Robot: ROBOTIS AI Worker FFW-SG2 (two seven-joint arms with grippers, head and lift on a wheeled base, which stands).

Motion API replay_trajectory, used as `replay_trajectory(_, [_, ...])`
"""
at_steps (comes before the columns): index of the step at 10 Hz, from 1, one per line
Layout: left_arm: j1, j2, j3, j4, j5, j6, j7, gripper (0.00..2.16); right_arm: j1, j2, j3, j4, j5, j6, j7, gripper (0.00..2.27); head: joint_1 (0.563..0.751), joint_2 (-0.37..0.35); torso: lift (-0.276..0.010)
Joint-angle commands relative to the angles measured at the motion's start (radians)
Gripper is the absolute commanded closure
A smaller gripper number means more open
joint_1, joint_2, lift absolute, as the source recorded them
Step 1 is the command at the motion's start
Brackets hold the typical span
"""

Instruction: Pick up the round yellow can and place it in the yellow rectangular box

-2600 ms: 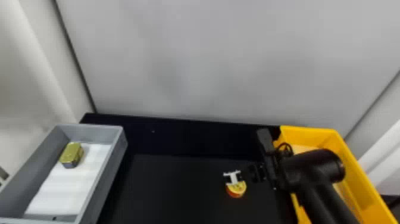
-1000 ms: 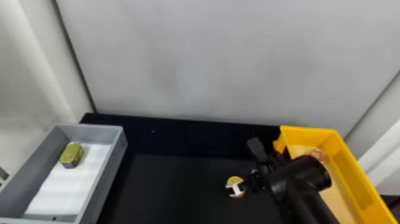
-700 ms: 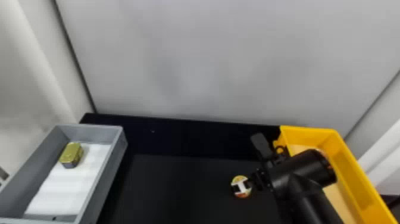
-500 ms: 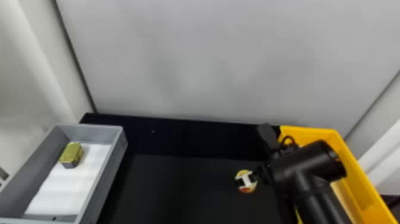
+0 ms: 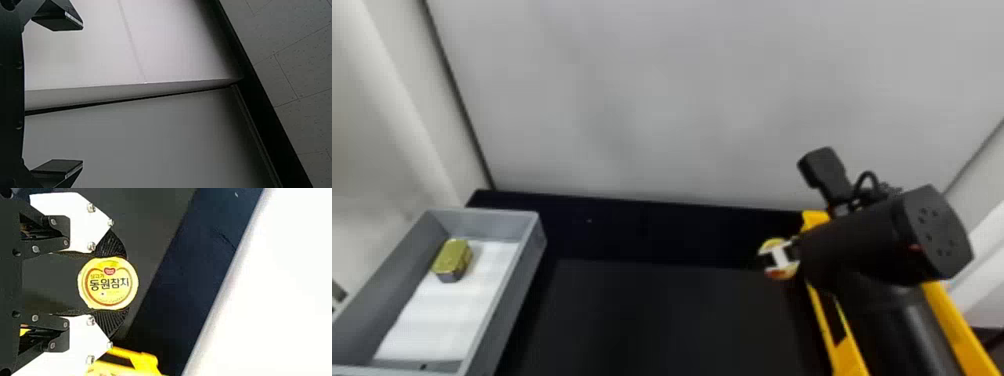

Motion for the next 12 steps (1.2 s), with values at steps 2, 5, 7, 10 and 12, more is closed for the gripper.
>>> replay_trajectory(2, [-0.003,0.003,-0.003,0.000,0.001,0.004,0.000,0.06,-0.023,-0.036,-0.062,-0.051,0.098,0.010,0.009,0.68,0.694,-0.078,-0.008])
replay_trajectory(5, [-0.003,0.003,-0.003,0.000,0.001,0.006,0.000,0.06,-0.010,-0.043,-0.220,-0.073,0.121,-0.010,-0.017,0.68,0.694,-0.078,-0.008])
replay_trajectory(7, [-0.006,0.003,-0.006,0.000,0.001,0.007,0.001,0.06,-0.010,-0.054,-0.303,-0.080,0.134,-0.017,-0.056,0.68,0.694,-0.078,-0.008])
replay_trajectory(10, [-0.015,0.001,-0.017,0.005,-0.001,0.009,0.000,0.06,-0.014,-0.051,-0.424,-0.071,0.128,-0.029,-0.129,0.68,0.694,-0.078,-0.008])
replay_trajectory(12, [-0.018,0.001,-0.021,0.006,-0.001,0.009,0.001,0.06,-0.030,-0.043,-0.487,-0.025,-0.015,-0.073,-0.304,0.68,0.694,-0.078,-0.008])
